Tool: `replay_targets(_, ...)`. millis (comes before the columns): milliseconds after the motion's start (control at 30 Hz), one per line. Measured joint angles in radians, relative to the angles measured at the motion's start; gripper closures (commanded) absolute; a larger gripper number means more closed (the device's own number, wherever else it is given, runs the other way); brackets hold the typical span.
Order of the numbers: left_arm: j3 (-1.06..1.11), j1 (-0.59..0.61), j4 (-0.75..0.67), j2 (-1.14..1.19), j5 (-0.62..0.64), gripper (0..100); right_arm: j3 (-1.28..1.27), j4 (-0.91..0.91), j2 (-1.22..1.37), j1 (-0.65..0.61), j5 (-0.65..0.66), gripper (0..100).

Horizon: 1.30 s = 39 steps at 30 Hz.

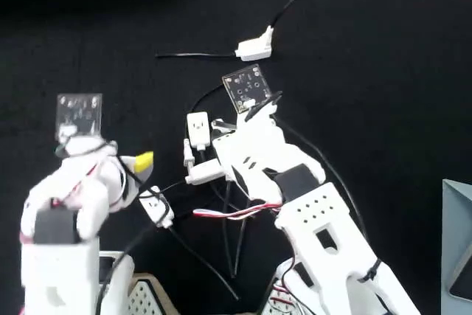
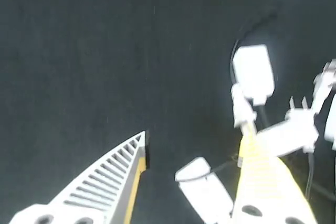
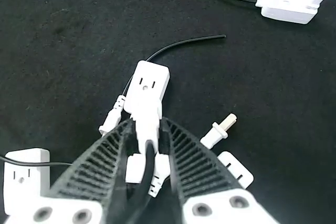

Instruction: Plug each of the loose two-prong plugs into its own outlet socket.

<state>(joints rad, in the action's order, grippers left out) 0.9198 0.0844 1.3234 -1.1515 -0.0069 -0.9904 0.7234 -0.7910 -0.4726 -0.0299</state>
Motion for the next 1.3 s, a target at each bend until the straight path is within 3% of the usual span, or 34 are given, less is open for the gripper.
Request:
replay_targets(267,-0.12,0.0,0.109,0.365,0.008,71,0.0,0.002,0.0,0.002,0.0,98.7)
replay_targets(500,-0.126,-0.034,0.104,0.46,0.046,71,-0.012,0.002,0.0,0.002,0.0,98.7)
replay_targets(800,-0.044,-0.249,-0.18,0.47,-0.077,72,-0.012,0.002,0.0,0.14,0.0,98.7)
replay_targets(1000,-0.003,-0.331,-0.307,0.497,-0.097,71,-0.012,0.002,0.0,0.206,0.0,98.7)
replay_targets(1300,-0.104,-0.404,-0.388,0.838,-0.183,75,-0.012,0.002,0.0,0.215,0.0,98.7)
